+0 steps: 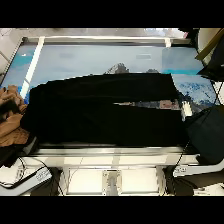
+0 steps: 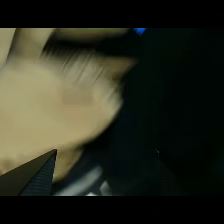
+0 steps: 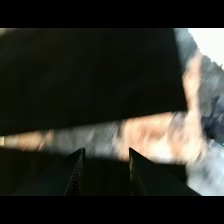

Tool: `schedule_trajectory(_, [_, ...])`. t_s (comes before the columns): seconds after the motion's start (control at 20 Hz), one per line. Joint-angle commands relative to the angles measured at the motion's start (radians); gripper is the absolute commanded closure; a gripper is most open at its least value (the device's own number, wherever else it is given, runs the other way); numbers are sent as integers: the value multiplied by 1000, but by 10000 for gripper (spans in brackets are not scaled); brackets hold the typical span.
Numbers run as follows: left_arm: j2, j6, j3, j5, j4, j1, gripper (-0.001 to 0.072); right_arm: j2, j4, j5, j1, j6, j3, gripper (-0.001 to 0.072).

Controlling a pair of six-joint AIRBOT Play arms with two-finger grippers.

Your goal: Fold the clothes and pants, and hang the long-sleeved shirts on hangers.

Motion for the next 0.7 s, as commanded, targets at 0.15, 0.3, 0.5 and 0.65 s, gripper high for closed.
schedule_trajectory(0.15, [224, 181, -480, 199, -351, 255, 27, 214, 64, 71, -19, -44, -120, 399])
schedule_trajectory(0.3, [213, 314, -511, 269, -544, 353, 28, 286, 51, 78, -21, -44, -120, 399])
schedule_trajectory(0.5, [179, 430, -512, 322, -680, 446, 31, 359, 42, 77, -21, -44, -120, 399])
schedule_trajectory(0.65, [66, 433, -512, 269, -682, 436, 113, 380, 42, 80, -21, -35, -120, 400])
